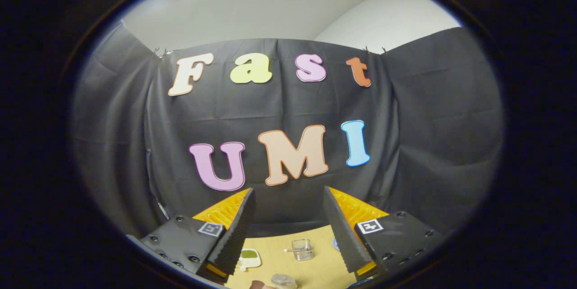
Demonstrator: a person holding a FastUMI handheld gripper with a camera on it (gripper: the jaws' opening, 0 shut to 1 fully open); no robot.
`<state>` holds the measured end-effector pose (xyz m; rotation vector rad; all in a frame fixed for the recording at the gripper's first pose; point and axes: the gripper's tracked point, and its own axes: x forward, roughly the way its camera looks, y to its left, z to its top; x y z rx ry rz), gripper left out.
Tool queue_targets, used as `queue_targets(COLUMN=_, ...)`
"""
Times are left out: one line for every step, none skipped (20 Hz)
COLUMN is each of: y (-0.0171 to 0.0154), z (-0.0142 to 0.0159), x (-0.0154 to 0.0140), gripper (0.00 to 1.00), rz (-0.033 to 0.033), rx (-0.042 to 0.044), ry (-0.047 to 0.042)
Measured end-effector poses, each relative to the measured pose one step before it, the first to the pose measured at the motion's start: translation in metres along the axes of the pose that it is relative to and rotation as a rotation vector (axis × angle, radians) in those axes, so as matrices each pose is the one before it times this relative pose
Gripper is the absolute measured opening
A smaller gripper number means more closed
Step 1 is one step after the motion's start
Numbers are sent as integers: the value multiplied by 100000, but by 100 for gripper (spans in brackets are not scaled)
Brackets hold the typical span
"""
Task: Take the bottle from table, then pour the juice into the cup, finally place the bottle on the coaster
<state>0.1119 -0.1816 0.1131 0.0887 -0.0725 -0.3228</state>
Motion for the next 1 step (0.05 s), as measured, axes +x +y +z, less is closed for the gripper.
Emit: queue_targets(y=-418, z=-34, x=35, gripper=92, rz=-96, rx=297, ry=-27)
